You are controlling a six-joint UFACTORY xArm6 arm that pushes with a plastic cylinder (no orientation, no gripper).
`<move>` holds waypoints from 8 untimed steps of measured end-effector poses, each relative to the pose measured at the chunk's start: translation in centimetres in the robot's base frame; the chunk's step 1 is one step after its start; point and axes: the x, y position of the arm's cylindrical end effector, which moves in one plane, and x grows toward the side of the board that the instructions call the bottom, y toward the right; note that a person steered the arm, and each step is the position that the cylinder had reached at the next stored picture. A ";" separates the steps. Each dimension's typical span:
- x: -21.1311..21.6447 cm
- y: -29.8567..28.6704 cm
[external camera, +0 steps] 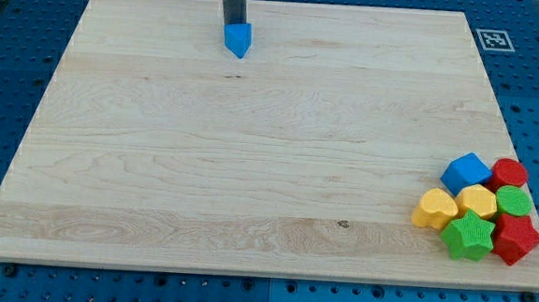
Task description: Push blue triangle to yellow yellow heart
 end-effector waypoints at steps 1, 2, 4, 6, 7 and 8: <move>2.0 0.0; 4.4 0.0; 9.8 0.7; 13.9 4.5; 13.6 6.8; 12.0 7.3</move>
